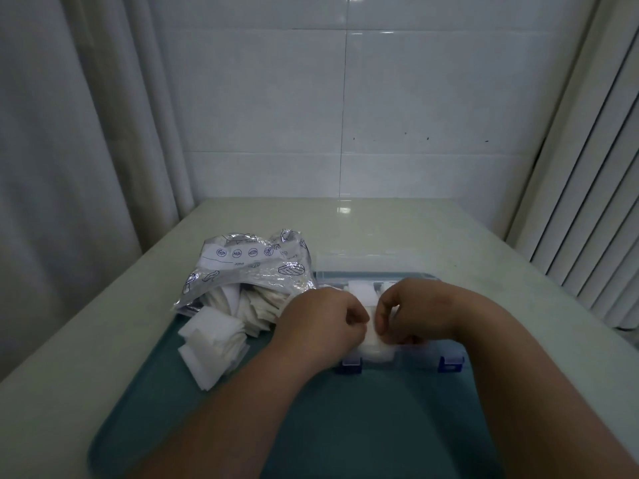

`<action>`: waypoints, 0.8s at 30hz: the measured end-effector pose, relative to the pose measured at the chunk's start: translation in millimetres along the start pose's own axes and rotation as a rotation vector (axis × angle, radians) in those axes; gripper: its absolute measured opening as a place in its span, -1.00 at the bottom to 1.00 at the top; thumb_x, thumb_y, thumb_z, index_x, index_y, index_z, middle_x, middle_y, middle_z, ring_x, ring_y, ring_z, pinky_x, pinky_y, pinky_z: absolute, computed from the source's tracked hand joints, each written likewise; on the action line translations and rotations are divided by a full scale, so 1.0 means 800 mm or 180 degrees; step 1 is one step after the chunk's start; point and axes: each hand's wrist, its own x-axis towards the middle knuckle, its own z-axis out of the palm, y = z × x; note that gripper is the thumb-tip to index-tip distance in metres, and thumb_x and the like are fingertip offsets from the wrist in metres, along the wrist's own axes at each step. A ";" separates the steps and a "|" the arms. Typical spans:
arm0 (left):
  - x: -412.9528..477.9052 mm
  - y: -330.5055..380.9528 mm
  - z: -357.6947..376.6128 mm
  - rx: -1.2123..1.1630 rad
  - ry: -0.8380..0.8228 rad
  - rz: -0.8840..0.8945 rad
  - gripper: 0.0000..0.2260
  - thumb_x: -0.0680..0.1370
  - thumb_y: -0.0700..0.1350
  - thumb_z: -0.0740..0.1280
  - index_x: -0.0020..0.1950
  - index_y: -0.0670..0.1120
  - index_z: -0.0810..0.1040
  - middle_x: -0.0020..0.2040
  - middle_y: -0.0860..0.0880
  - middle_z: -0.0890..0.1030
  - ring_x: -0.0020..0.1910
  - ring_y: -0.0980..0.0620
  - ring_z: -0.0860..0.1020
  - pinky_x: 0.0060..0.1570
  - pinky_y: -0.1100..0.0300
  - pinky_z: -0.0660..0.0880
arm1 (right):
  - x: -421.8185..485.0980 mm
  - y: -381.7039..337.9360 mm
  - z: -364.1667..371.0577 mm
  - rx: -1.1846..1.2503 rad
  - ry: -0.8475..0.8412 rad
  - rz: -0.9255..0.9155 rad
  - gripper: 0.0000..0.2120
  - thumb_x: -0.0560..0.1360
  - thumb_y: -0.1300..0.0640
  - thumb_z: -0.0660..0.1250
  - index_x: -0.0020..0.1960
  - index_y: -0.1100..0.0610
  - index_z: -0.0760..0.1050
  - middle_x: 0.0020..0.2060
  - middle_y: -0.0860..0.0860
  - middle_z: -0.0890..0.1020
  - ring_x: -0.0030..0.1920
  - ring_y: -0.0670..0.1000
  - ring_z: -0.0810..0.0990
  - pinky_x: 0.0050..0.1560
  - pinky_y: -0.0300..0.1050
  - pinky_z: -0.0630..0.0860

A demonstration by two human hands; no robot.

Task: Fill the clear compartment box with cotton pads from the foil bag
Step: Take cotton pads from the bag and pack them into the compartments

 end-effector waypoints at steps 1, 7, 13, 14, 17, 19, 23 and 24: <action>0.001 0.002 0.001 0.0075 -0.0092 0.0005 -0.81 0.46 0.00 0.35 0.02 0.14 0.69 0.00 0.13 0.67 -0.01 0.12 0.59 0.02 0.22 0.51 | 0.001 -0.001 0.002 -0.0093 -0.0016 0.0015 -0.86 0.44 0.26 0.42 -0.22 0.04 0.61 -0.40 -0.06 0.59 -0.40 -0.09 0.52 -0.36 -0.29 0.48; 0.010 0.006 0.007 0.0305 -0.0185 -0.0067 -0.85 0.43 -0.04 0.37 -0.09 0.11 0.72 -0.03 0.06 0.65 -0.02 0.03 0.59 -0.07 0.22 0.49 | 0.007 -0.005 0.009 -0.0399 0.0096 0.0066 -0.87 0.43 0.21 0.41 -0.16 0.00 0.66 -0.36 -0.06 0.59 -0.37 -0.06 0.51 -0.33 -0.25 0.51; 0.006 0.002 0.008 0.0485 -0.0285 0.0173 -0.78 0.51 -0.08 0.24 -0.03 0.01 0.70 -0.10 -0.03 0.56 -0.05 -0.06 0.55 -0.18 0.19 0.39 | 0.003 -0.006 0.007 -0.0446 0.0132 0.0099 -0.87 0.41 0.15 0.42 -0.09 0.00 0.71 -0.30 -0.02 0.68 -0.39 -0.09 0.54 -0.38 -0.25 0.50; 0.005 -0.001 0.006 0.0369 -0.0322 0.0219 -0.77 0.52 -0.08 0.24 0.02 0.04 0.69 -0.03 -0.02 0.58 -0.01 -0.04 0.55 -0.13 0.18 0.42 | 0.002 -0.005 0.005 -0.0390 0.0168 0.0035 -0.88 0.42 0.15 0.43 -0.09 -0.01 0.71 -0.36 -0.07 0.67 -0.43 -0.15 0.55 -0.40 -0.29 0.48; -0.001 -0.010 -0.006 -0.0100 -0.0189 0.0163 -0.75 0.52 -0.14 0.26 0.08 0.08 0.67 0.01 0.07 0.56 0.02 0.09 0.53 -0.03 0.26 0.42 | 0.000 -0.009 0.000 -0.0127 0.0569 -0.0271 -0.89 0.43 0.16 0.42 -0.13 0.00 0.70 -0.38 -0.11 0.66 -0.38 -0.18 0.60 -0.35 -0.32 0.47; -0.004 -0.016 -0.018 -0.0387 -0.0121 0.0033 -0.72 0.50 -0.20 0.26 0.05 0.10 0.67 -0.07 0.15 0.52 -0.09 0.18 0.50 -0.12 0.35 0.38 | 0.000 -0.015 0.002 -0.0048 0.0785 -0.0433 -0.89 0.44 0.15 0.40 -0.13 -0.01 0.69 -0.32 -0.06 0.68 -0.30 -0.12 0.62 -0.27 -0.26 0.50; -0.006 -0.025 -0.045 -0.0447 0.0012 -0.0094 -0.69 0.48 -0.25 0.25 0.00 0.11 0.66 -0.05 0.19 0.56 -0.06 0.21 0.51 -0.05 0.33 0.44 | 0.005 -0.024 0.016 -0.0071 0.0885 -0.0653 -0.89 0.47 0.12 0.40 -0.13 -0.08 0.65 -0.28 -0.11 0.67 -0.29 -0.13 0.63 -0.25 -0.27 0.54; -0.008 -0.026 -0.051 -0.0324 0.0062 -0.0073 -0.70 0.47 -0.24 0.25 -0.01 0.11 0.66 -0.02 0.18 0.58 -0.02 0.18 0.52 0.00 0.27 0.46 | 0.007 -0.024 0.018 -0.0066 0.0938 -0.0680 -0.89 0.47 0.11 0.40 -0.13 -0.10 0.64 -0.28 -0.11 0.66 -0.28 -0.13 0.62 -0.27 -0.28 0.51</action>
